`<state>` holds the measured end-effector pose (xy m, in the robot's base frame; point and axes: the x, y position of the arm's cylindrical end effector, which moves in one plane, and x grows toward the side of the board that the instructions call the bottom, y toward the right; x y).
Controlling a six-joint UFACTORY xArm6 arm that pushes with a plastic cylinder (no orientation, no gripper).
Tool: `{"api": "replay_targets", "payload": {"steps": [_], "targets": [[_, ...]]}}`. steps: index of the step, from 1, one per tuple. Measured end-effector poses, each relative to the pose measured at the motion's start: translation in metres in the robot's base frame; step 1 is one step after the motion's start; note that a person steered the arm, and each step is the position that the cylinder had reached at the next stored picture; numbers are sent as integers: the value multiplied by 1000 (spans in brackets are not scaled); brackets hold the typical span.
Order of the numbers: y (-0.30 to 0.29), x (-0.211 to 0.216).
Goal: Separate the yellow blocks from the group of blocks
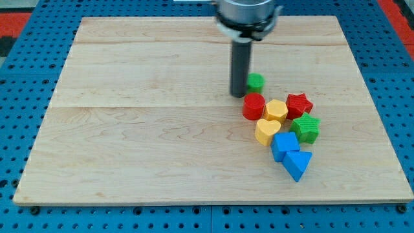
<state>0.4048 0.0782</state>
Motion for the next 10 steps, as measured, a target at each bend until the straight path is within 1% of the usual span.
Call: {"api": "replay_targets", "payload": {"steps": [1, 2, 3, 4, 5, 6, 7, 8, 9, 10], "targets": [[25, -50], [-6, -49], [-88, -2], [-69, 64], [-53, 70], [-22, 51], [-17, 8], [18, -8], [42, -7], [52, 23]]}}
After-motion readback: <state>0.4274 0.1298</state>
